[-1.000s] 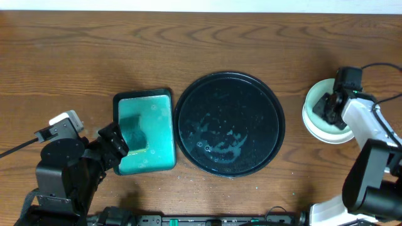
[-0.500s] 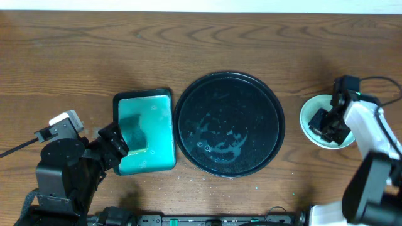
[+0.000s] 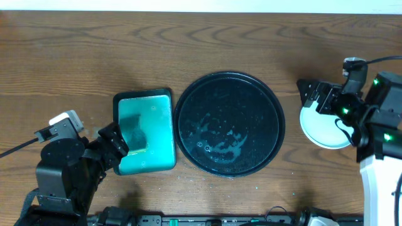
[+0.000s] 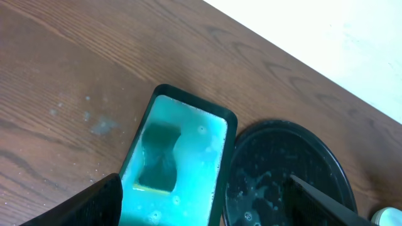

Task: Clean dirty plates on tray and stack at the side

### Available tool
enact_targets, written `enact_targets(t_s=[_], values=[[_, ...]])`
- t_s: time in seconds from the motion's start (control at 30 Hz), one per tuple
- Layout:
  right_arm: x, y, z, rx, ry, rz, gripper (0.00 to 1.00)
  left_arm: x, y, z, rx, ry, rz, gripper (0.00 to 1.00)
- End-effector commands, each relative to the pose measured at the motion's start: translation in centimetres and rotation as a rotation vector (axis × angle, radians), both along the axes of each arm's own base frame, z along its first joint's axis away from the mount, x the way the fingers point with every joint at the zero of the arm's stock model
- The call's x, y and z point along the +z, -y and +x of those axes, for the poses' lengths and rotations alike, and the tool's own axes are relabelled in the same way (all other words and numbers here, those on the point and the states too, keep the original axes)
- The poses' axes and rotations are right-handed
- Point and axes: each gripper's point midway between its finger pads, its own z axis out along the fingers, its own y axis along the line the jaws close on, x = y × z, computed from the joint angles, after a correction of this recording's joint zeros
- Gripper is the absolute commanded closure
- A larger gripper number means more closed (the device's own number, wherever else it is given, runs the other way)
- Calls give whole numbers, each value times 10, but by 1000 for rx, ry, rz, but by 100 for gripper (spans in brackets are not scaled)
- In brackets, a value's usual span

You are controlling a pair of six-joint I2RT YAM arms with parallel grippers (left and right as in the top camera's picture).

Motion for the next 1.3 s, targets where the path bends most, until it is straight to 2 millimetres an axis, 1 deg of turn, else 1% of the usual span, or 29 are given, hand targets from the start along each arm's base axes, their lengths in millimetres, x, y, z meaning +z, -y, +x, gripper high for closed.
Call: enact_targets(t_s=[0.0,0.5,0.53,0.57,0.63,0.7,0.77,0.83,0.9,1.0,1.1,1.27], values=[[11,-15,-6,75,32,35,1,7,-1,0,3,17,0,19],[10,-15,-6,74,30,36,1,6,-1,-1,1,17,0,19],[10,-15,-6,75,30,36,1,4,-1,-2,3,13,1,19],[10,-15,-6,74,30,36,1,3,-7,-2,25,17,23,19],[10,-15,-6,74,30,36,1,5,-16,5,75,64,34,19],[10,-15,-6,74,30,36,1,11,-22,16,91,151,52,19],[10,-15,-6,75,30,36,1,15,-19,28,40,251,86,19],[10,-15,-6,74,30,36,1,15,-10,35,-52,353,148,19],[10,-15,-6,74,30,36,1,11,-2,38,-121,442,202,19],[10,-15,-6,75,30,36,1,-2,-2,37,-125,529,237,19],[10,-15,-6,74,30,36,1,-20,-2,34,-128,577,264,19],[10,-15,-6,75,30,36,1,-43,-5,32,-116,629,296,19]])
